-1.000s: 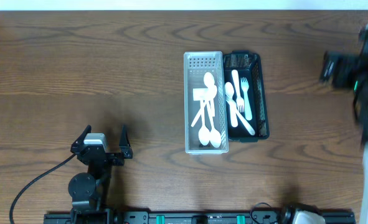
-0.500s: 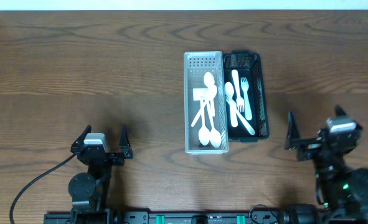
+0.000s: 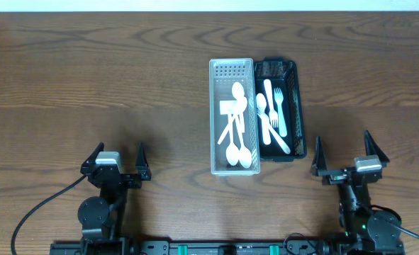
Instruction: Pack container
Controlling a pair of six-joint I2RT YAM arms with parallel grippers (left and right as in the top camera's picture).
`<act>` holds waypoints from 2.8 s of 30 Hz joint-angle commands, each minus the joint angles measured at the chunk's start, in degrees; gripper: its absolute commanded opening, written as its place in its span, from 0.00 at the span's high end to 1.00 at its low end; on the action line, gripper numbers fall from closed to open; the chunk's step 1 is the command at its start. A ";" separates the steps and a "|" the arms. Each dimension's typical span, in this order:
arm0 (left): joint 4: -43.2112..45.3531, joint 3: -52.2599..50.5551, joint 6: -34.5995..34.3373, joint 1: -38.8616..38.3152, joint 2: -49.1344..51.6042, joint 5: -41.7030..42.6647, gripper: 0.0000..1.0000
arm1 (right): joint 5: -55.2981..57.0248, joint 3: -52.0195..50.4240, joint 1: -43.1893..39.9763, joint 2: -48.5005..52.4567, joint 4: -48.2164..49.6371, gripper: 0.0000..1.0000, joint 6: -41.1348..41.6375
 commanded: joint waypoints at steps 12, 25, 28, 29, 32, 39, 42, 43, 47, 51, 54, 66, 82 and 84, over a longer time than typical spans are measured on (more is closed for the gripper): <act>-0.83 -1.68 -0.24 0.28 -0.26 -0.39 0.02 | -2.21 -7.56 0.55 -0.61 0.61 0.01 2.45; -0.83 -1.68 -0.24 0.28 -0.26 -0.39 0.02 | -2.21 -7.56 0.52 -0.61 -4.22 0.01 2.47; -0.83 -1.68 -0.24 0.28 -0.26 -0.39 0.02 | -2.21 -7.56 0.52 -0.61 -4.22 0.01 2.47; -0.83 -1.68 -0.24 0.28 -0.26 -0.39 0.02 | -2.21 -7.56 0.52 -0.61 -4.22 0.01 2.45; -0.83 -1.68 -0.24 0.28 -0.26 -0.39 0.02 | -2.21 -7.56 0.52 -0.61 -4.22 0.01 2.45; -0.83 -1.68 -0.24 0.28 -0.26 -0.39 0.02 | -2.21 -7.56 0.52 -0.61 -4.22 0.01 2.45; -0.83 -1.68 -0.24 0.28 -0.26 -0.39 0.02 | -2.21 -7.56 0.52 -0.61 -4.22 0.01 2.45; -0.83 -1.68 -0.24 0.28 -0.26 -0.39 0.02 | -2.21 -7.56 0.52 -0.61 -4.22 0.01 2.45; -0.83 -1.68 -0.24 0.28 -0.26 -0.39 0.02 | -2.21 -7.56 0.52 -0.61 -4.20 0.01 2.47; -0.83 -1.68 -0.24 0.28 -0.26 -0.39 0.02 | -2.21 -7.56 0.52 -0.61 -4.22 0.01 2.45; -0.83 -1.68 -0.24 0.28 -0.26 -0.39 0.02 | -2.21 -7.56 0.52 -0.61 -4.22 0.01 2.45; -0.83 -1.68 -0.24 0.28 -0.26 -0.39 0.02 | -2.21 -7.56 0.52 -0.61 -4.22 0.01 2.45; -0.83 -1.68 -0.24 0.28 -0.26 -0.39 0.02 | -2.21 -7.56 0.52 -0.61 -4.22 0.01 2.45; -0.83 -1.68 -0.24 0.28 -0.26 -0.39 0.02 | -2.21 -7.56 0.52 -0.61 -4.22 0.01 2.45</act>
